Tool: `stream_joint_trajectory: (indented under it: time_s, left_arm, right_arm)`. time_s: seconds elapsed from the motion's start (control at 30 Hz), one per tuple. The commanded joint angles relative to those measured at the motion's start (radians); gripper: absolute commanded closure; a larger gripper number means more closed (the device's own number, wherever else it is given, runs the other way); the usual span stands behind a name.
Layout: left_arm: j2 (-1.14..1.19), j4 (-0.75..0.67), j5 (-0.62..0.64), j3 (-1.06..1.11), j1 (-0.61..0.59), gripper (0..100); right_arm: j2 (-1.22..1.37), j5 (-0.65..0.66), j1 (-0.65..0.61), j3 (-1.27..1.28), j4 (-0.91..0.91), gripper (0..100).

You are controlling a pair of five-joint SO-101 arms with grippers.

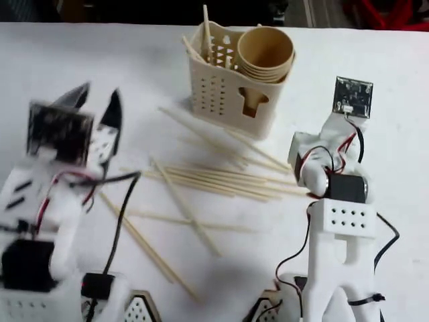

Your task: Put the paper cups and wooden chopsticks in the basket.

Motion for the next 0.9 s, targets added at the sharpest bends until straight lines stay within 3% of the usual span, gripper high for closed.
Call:
stream_joint_trajectory:
  time_s: [0.0, 0.3, 0.47, 0.73, 0.87]
  left_arm:
    - [-0.185, -0.002, -0.002, 0.147, -0.124, 85]
    - [-0.496, -0.002, -0.002, 0.52, -0.364, 85]
    - [-0.619, 0.012, -0.002, 0.732, -0.412, 85]
    - [-0.684, 0.02, -0.002, 0.965, -0.414, 85]
    - [-0.684, 0.026, -0.002, 0.977, -0.456, 85]
  right_arm:
    - [-0.036, 0.083, -0.081, -0.15, 0.119, 97.8]
    - [-0.025, 0.233, -0.363, -0.39, 0.417, 97.7]
    - [-0.024, 0.281, -0.581, -0.422, 0.512, 94.3]
    - [0.206, 0.287, -0.776, -0.425, 0.498, 90.6]
    - [0.381, 0.287, -0.817, -0.425, 0.432, 79.8]
